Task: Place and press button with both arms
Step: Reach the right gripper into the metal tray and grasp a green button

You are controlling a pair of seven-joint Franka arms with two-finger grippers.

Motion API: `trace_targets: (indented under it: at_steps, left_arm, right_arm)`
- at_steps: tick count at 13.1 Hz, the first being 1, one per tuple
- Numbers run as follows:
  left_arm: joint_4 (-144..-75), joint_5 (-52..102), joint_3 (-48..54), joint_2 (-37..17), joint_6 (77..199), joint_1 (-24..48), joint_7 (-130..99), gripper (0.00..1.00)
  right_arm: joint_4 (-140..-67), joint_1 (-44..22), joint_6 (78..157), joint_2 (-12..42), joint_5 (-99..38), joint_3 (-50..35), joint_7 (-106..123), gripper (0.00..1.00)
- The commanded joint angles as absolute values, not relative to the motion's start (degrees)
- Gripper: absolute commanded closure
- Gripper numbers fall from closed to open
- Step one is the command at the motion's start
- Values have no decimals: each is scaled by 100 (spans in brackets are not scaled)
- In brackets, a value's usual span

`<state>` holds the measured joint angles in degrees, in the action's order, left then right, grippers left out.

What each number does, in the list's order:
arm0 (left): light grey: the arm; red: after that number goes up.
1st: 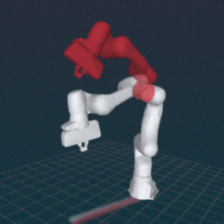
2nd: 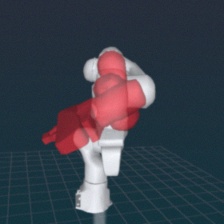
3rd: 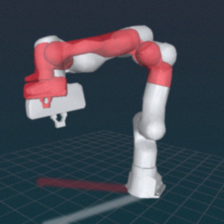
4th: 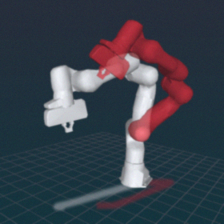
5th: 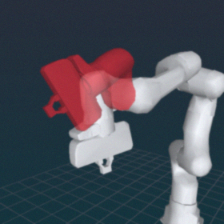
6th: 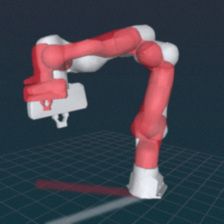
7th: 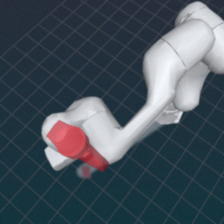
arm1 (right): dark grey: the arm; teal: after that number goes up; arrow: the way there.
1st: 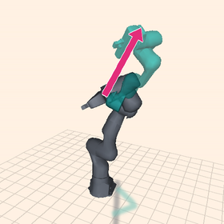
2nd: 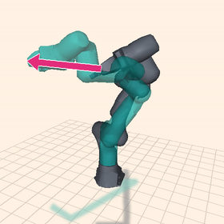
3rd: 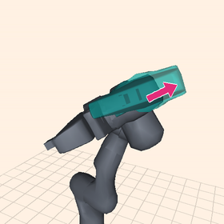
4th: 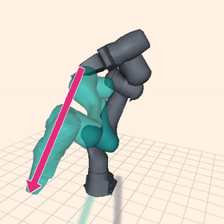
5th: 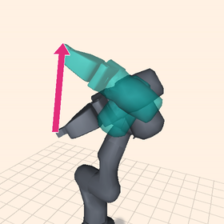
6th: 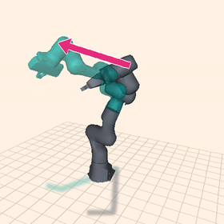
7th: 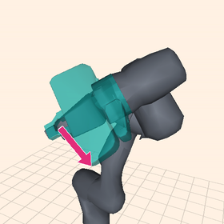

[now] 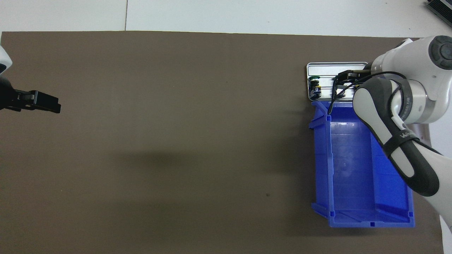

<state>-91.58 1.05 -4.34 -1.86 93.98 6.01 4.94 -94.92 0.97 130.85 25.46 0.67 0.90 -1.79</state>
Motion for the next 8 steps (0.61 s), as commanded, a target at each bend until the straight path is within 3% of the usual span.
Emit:
trace_targets:
  at_steps: [1, 6, 8]
  left_arm:
    - [-9343, 26, -387, -26, 9457, 545, 483, 1]
    - [-9343, 26, -387, -26, 9457, 545, 483, 1]
    - [-9343, 26, -387, -26, 9457, 545, 483, 1]
  right_arm:
    - [-9422, 149, 13307, 2890, -70, 97, 175, 9]
    - [-9562, 106, 13798, 3164, -114, 97, 193, 14]
    - [-9668, 97, 13852, 3164, -114, 97, 193, 26]
